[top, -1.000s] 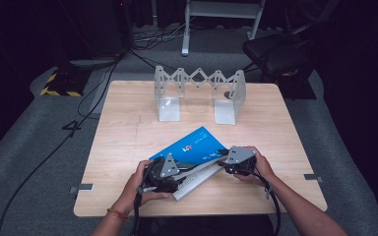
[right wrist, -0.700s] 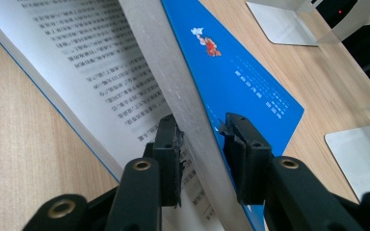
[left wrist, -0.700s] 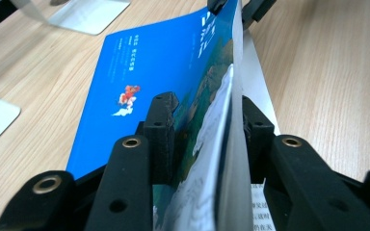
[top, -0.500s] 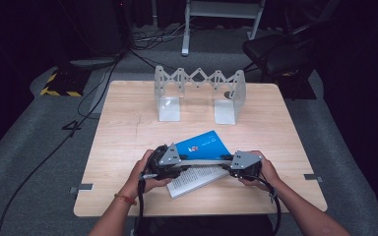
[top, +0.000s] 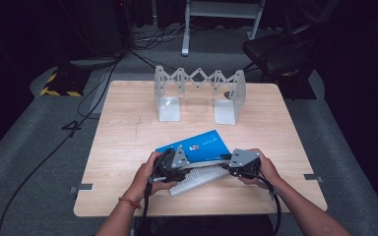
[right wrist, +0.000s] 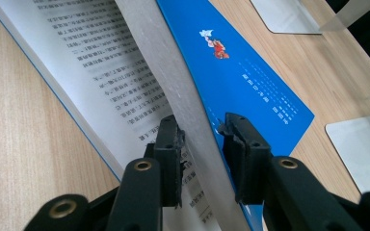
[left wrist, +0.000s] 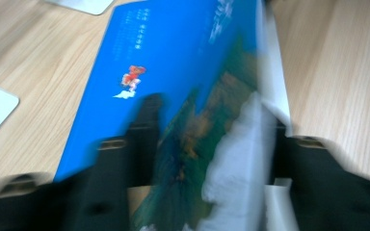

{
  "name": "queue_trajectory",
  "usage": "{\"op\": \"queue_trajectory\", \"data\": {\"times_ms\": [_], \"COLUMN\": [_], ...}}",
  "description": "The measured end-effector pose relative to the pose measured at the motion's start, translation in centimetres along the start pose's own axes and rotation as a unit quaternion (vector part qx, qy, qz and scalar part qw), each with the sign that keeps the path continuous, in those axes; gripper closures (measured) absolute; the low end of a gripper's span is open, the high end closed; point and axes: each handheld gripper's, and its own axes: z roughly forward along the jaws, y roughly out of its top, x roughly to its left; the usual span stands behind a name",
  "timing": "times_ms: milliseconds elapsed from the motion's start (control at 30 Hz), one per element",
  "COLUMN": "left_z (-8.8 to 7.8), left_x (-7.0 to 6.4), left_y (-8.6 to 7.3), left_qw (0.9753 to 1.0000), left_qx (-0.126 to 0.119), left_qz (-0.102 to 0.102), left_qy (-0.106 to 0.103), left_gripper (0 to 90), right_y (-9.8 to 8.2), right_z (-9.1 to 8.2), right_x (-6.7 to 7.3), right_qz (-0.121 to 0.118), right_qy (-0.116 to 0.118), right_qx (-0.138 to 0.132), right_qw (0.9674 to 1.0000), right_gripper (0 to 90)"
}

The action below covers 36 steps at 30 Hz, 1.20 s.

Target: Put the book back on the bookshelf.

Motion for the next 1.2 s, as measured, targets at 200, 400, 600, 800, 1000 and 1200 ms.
{"op": "queue_trajectory", "data": {"times_ms": [200,400,600,800,1000,1200], "left_z": [0.1,0.0,-0.5,-1.9,-0.1,1.8], "left_x": [0.4,0.9,1.5,-0.5,-2.0,-2.9], "left_y": [-0.7,-1.2,-1.4,0.2,1.9,2.1], "left_qw": [0.9998,0.9991,0.9981,0.9987,0.9983,0.9957], "left_qx": [-0.009,-0.027,-0.012,-0.007,0.036,0.066], "left_qz": [0.002,-0.008,-0.046,-0.036,-0.046,-0.059], "left_qy": [-0.018,-0.032,-0.039,-0.034,-0.003,0.030], "left_gripper": [67.6,68.4,50.0,32.8,29.6,32.1], "right_y": [-1.3,-3.7,-2.8,-1.9,-1.1,-0.1], "right_z": [0.2,0.0,0.0,0.3,0.2,0.2], "right_x": [-0.9,-2.8,-2.4,-1.3,-1.0,0.0], "right_qz": [0.008,0.029,-0.015,-0.041,-0.036,-0.031], "right_qy": [0.035,0.039,0.036,0.024,0.014,0.012], "right_qx": [-0.040,-0.064,-0.049,-0.020,-0.013,0.006], "right_qw": [0.9986,0.9967,0.9980,0.9987,0.9992,0.9994], "right_gripper": [61.3,57.9,66.1,66.4,66.6,66.9]}}
